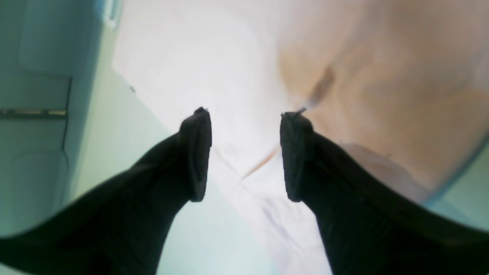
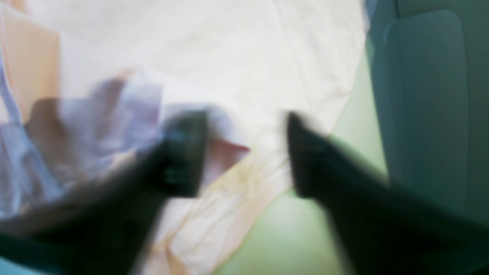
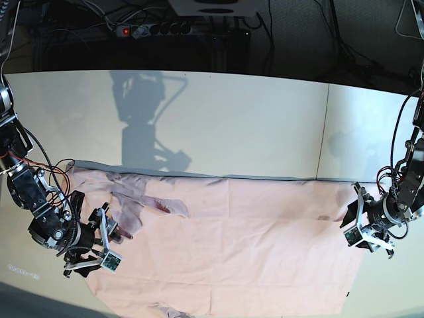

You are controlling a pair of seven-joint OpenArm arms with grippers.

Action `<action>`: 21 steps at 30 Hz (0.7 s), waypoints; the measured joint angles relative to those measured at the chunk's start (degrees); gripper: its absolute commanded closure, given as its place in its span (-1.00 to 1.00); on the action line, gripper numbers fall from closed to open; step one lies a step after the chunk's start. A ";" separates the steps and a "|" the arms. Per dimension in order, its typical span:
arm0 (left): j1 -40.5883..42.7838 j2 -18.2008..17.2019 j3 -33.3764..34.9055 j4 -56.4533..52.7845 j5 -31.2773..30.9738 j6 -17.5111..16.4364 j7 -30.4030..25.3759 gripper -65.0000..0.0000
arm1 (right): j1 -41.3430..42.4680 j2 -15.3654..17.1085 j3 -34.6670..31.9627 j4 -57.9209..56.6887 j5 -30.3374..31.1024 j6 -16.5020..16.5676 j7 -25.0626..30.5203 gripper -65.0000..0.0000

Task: Fold the T-shirt properly
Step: 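Lay the held shirt edge down flat with both grippers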

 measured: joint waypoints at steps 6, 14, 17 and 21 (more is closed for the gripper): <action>0.04 -0.11 -0.74 -0.02 -14.80 9.55 8.94 0.01 | 0.00 -0.11 3.74 -0.07 7.43 -1.60 0.37 -0.37; 0.04 0.76 -8.24 -0.04 -30.69 9.55 20.04 1.00 | -0.17 -2.69 17.90 -0.22 21.09 -2.25 -13.94 0.32; 0.26 3.37 -12.33 -0.15 -34.38 9.49 24.00 1.00 | -3.19 -4.46 21.68 -0.22 22.45 -2.38 -14.23 1.00; 0.57 6.80 -16.02 -0.15 -36.13 9.25 26.73 1.00 | -7.08 -6.23 25.33 -1.42 21.07 -2.93 -14.69 1.00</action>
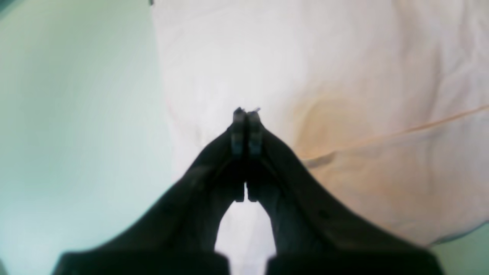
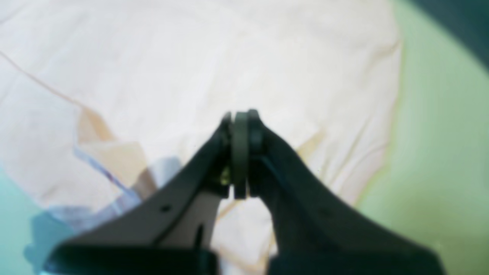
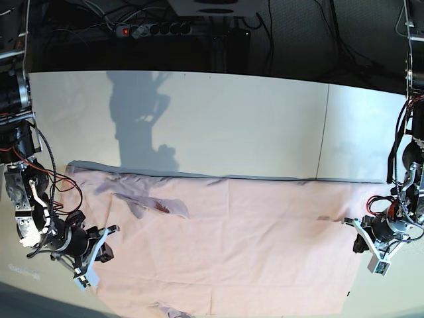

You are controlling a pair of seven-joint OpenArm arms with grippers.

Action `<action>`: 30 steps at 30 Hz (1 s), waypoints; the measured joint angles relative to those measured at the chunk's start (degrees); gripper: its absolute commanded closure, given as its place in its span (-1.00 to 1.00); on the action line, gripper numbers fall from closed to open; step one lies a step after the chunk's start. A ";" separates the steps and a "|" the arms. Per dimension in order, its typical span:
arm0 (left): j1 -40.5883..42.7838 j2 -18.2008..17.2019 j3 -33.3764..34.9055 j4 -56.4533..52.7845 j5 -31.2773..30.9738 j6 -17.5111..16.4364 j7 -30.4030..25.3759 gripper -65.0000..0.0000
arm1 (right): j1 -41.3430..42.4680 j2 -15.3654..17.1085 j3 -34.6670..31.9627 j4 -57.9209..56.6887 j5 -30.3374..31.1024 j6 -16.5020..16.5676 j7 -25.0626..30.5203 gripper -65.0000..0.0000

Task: Fold the T-shirt properly
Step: 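Lay the held shirt edge down flat with both grippers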

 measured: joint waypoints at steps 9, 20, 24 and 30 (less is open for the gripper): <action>0.42 1.79 -0.35 -0.24 -1.14 -1.03 10.40 1.00 | -6.95 -3.04 8.87 -7.32 -2.10 -2.03 0.00 1.00; 0.42 3.76 -0.57 -10.25 0.50 -3.02 12.90 1.00 | -13.11 -3.52 11.39 -7.78 -1.75 -2.25 2.10 1.00; -0.22 4.55 -0.61 -11.23 1.36 -2.99 13.05 1.00 | -14.53 -3.52 11.58 -7.52 -1.09 -2.29 3.23 1.00; -0.37 4.55 -0.63 -11.21 0.85 -3.02 15.32 1.00 | -15.50 -3.52 11.69 -7.23 -0.87 -2.29 3.17 1.00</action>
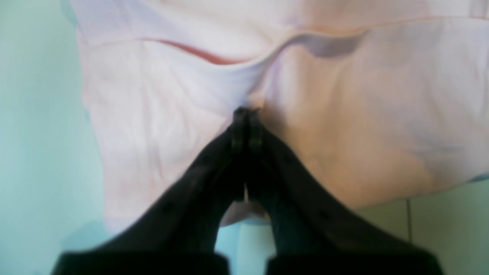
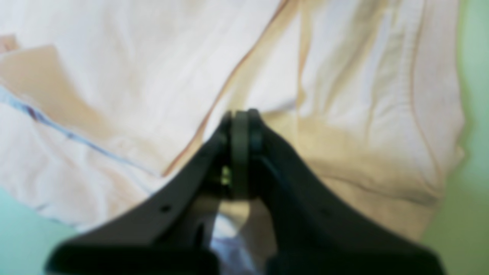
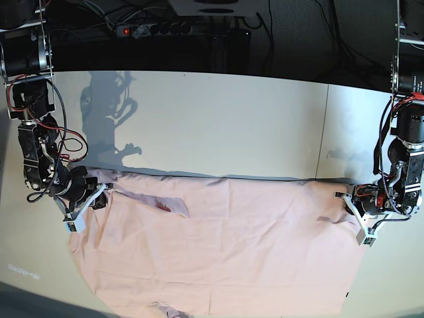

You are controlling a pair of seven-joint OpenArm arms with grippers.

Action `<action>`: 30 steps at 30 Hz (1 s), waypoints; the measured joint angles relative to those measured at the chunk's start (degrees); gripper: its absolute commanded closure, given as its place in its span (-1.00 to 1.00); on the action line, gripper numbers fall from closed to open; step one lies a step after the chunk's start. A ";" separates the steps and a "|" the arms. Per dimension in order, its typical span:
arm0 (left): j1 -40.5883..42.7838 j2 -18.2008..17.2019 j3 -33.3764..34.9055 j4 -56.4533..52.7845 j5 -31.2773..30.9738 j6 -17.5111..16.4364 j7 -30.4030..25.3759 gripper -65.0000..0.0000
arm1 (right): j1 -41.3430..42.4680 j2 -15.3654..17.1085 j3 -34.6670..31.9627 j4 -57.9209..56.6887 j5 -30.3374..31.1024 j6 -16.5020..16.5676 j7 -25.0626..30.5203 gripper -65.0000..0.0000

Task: Fold the T-shirt properly
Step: 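Lay the held shirt edge down flat with both grippers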

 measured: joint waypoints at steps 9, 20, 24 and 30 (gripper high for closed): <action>3.91 -4.00 -0.04 5.42 -4.52 -3.32 4.35 1.00 | -3.93 0.33 2.71 6.43 0.00 -0.02 -6.12 1.00; 19.12 -8.46 -0.13 25.51 -4.48 -3.85 4.26 1.00 | -19.82 0.17 16.46 21.49 0.48 -0.07 -9.38 1.00; 23.98 -9.07 -1.60 29.81 -3.87 -3.48 3.67 1.00 | -25.09 0.31 19.41 25.33 0.72 -0.09 -8.96 1.00; 34.45 -9.09 -8.26 38.01 -3.91 -3.50 3.54 1.00 | -31.17 0.31 22.51 29.83 0.57 0.22 -8.94 1.00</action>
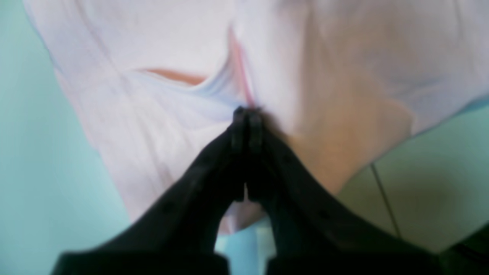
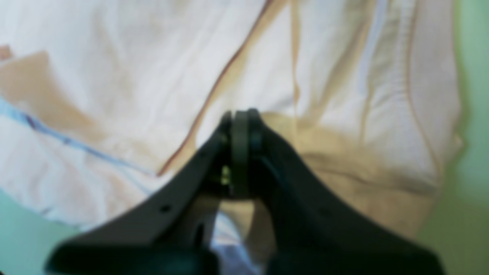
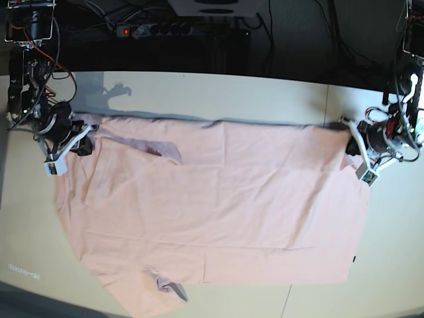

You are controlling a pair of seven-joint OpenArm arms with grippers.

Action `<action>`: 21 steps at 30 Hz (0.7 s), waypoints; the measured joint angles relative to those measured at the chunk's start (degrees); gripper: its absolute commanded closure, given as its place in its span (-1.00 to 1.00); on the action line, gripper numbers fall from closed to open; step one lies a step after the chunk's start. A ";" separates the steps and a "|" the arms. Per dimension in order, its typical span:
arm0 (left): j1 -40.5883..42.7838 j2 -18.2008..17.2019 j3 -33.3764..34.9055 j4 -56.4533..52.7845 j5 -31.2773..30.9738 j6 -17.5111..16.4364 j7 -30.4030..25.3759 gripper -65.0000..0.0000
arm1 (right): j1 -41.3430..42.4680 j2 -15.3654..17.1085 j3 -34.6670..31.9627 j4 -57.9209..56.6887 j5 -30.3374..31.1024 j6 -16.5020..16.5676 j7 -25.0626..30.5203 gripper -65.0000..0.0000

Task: Fold the T-shirt properly
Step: 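Lay the held shirt edge down flat with both grippers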

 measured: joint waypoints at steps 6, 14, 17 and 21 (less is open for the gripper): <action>8.31 0.02 -2.64 8.41 2.03 0.04 1.14 1.00 | -4.98 -0.02 3.17 4.57 -0.44 0.02 -1.27 1.00; 10.21 0.35 -3.23 10.80 2.80 0.09 1.73 1.00 | -11.37 -0.02 8.02 8.87 -0.37 0.07 -1.97 1.00; 10.21 0.35 -3.23 10.80 2.78 0.09 1.73 1.00 | -11.69 -0.02 9.18 8.92 -0.35 0.26 -2.19 1.00; 10.21 0.37 -3.23 10.88 2.82 0.09 1.73 1.00 | -11.67 0.26 9.35 8.92 -0.09 0.28 -2.12 1.00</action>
